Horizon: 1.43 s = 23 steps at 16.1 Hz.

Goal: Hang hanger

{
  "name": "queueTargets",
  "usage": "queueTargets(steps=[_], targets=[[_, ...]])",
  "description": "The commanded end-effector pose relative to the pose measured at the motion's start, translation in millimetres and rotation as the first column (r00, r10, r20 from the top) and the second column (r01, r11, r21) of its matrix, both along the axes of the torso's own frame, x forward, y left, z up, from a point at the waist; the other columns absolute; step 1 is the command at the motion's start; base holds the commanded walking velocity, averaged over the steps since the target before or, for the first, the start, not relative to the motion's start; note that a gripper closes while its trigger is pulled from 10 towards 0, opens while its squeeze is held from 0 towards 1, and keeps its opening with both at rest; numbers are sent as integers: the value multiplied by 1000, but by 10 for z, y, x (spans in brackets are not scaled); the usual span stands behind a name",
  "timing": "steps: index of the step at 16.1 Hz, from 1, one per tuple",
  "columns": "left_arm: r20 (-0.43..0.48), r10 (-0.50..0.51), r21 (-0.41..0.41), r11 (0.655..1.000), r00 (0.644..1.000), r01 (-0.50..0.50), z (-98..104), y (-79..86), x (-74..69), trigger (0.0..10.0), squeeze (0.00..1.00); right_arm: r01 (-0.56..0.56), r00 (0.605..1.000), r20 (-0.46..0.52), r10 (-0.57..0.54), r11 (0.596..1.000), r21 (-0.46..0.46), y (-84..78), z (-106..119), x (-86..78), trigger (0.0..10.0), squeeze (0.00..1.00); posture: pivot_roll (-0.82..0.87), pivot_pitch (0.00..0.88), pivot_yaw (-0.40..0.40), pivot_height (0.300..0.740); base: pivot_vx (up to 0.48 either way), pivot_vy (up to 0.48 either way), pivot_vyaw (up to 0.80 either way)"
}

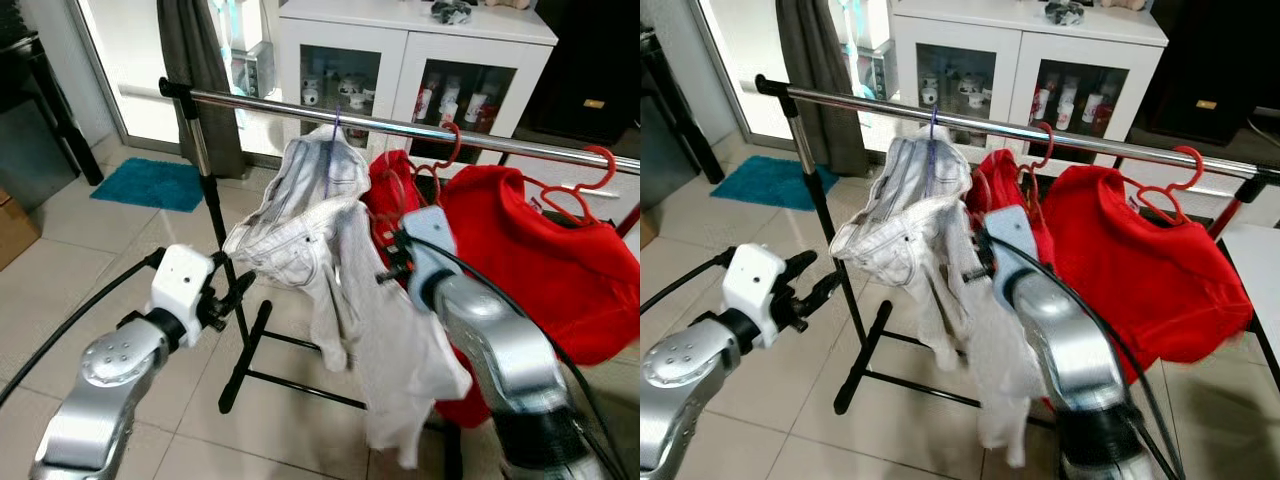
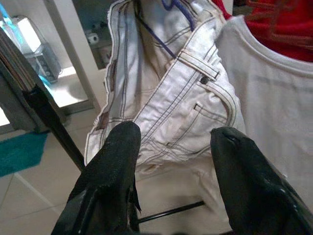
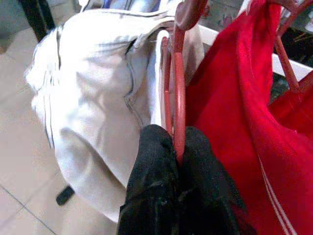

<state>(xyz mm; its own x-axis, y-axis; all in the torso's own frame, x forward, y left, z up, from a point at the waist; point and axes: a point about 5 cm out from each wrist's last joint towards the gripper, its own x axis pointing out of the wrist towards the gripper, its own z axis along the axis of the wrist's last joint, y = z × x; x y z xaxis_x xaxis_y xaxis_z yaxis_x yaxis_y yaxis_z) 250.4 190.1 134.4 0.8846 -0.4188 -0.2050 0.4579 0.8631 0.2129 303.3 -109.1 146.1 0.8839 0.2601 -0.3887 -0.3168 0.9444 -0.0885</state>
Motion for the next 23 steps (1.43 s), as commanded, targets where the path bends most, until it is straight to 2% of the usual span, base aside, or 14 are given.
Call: queueTargets(steps=[1,3,8,11,12,17,19,21,23], targets=[[14,-4,6,1000,1000,4,54,29,-10,10000,0,33,998,62,-34,999,29,-17,139,91,10000,0,-34,0,-7,740,0,0,0],[13,-6,10,1000,1000,6,62,44,-8,10000,0,8,997,75,-11,999,40,61,189,144,10000,0,-31,5,-7,740,0,0,0],[13,-10,22,1000,1000,10,76,64,0,10000,0,-171,981,104,163,983,73,484,265,156,10000,0,-23,7,-8,740,0,0,0],[11,-10,27,1000,1000,10,72,69,-10,10000,0,-262,959,135,251,962,73,632,309,124,10000,0,-23,6,-9,740,0,0,0],[10,-10,29,1000,1000,10,70,67,-8,10000,0,-346,930,160,331,936,73,749,329,71,10000,0,-22,7,-10,740,0,0,0],[7,-9,36,999,1000,9,71,78,-29,10000,0,-439,889,193,416,893,95,906,325,-6,10000,0,-12,15,-9,740,0,0,0],[7,-9,40,999,1000,9,70,80,-38,10000,0,-440,889,187,419,894,88,905,300,-8,10000,0,-12,15,-9,740,0,0,0],[10,-7,41,999,1000,7,74,72,-27,10000,0,-385,915,161,370,920,74,803,241,35,10000,0,-13,14,-9,740,0,0,0],[28,-4,36,999,1000,3,98,47,-3,10000,0,-228,965,132,226,974,-6,455,151,126,10000,0,-16,10,-8,740,0,0,0]])
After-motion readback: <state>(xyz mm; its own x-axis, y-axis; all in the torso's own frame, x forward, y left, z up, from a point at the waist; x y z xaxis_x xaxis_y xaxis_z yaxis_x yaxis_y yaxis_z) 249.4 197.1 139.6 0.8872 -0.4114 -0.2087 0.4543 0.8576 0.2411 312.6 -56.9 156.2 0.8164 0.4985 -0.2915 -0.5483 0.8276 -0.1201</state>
